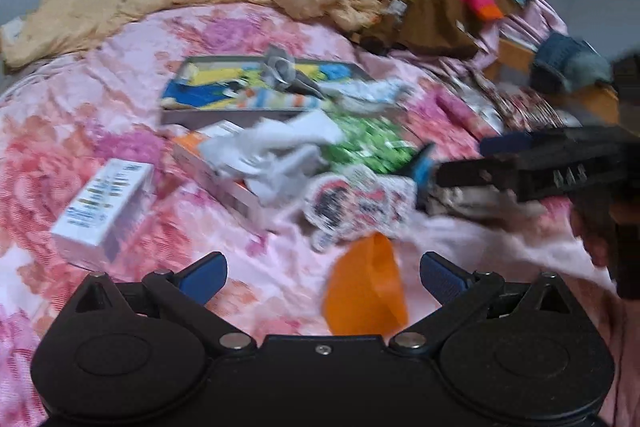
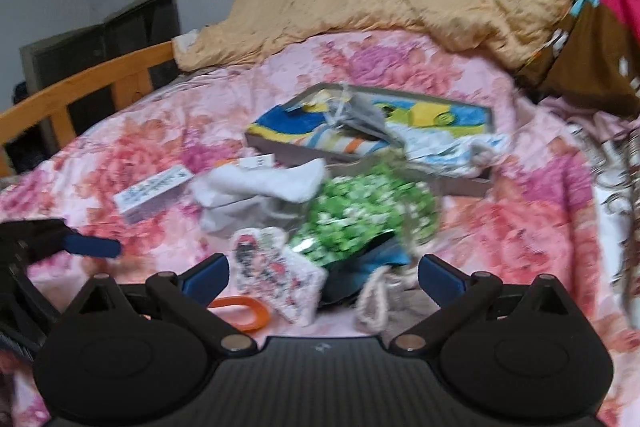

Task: Organize soft objects
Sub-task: 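Lower the left tool toward the orange cup while the right tool reaches the white bumpy strip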

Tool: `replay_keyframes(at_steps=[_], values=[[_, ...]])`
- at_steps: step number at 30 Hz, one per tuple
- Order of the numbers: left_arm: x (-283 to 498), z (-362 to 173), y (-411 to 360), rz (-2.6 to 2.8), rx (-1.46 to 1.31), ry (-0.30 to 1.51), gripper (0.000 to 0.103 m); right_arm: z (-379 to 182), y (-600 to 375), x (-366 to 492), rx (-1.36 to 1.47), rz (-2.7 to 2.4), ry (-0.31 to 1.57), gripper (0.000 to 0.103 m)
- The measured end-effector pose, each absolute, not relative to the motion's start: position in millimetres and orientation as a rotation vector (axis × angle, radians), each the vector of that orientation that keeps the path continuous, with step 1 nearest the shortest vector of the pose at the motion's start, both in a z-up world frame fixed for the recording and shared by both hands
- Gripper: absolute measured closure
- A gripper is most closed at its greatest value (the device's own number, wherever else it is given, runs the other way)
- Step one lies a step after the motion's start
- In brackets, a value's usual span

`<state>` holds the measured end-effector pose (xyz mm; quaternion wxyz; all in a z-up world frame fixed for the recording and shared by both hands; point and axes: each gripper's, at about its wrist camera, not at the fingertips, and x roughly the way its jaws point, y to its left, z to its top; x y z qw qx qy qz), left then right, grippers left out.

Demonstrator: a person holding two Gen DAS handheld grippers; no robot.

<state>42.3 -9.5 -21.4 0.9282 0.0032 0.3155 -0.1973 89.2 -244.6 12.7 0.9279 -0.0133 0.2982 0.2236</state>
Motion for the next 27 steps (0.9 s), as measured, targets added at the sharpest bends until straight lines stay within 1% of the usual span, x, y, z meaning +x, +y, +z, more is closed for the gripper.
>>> replay_keyframes(at_steps=[5,11,13,15,16,17,21,24,27], values=[[35,-32,-29,-0.471,0.105,0.677,0.001,9,-237,95,-0.014,0.534,0.633,0.002],[33,-38,-42,-0.476,0.147,0.696,0.003,3,-222,101,-0.067,0.563,0.618,0.005],[32,-39,-45,-0.488,0.163,0.700,0.004,0,-219,104,-0.078,0.566,0.616,0.008],[31,-40,-48,-0.497,0.179,0.703,0.004,-5,-214,107,-0.097,0.570,0.618,0.013],[30,-40,-49,-0.503,0.188,0.705,0.004,-6,-213,108,-0.106,0.573,0.616,0.014],[30,-41,-50,-0.511,0.198,0.705,0.005,-8,-211,109,-0.113,0.575,0.613,0.017],[29,-42,-54,-0.521,0.235,0.694,0.011,-11,-208,114,-0.123,0.576,0.612,0.020],[30,-43,-55,-0.525,0.244,0.698,0.017,-14,-209,118,-0.125,0.574,0.627,0.023],[31,-45,-55,-0.519,0.263,0.693,0.020,-17,-207,120,-0.126,0.589,0.653,0.023]])
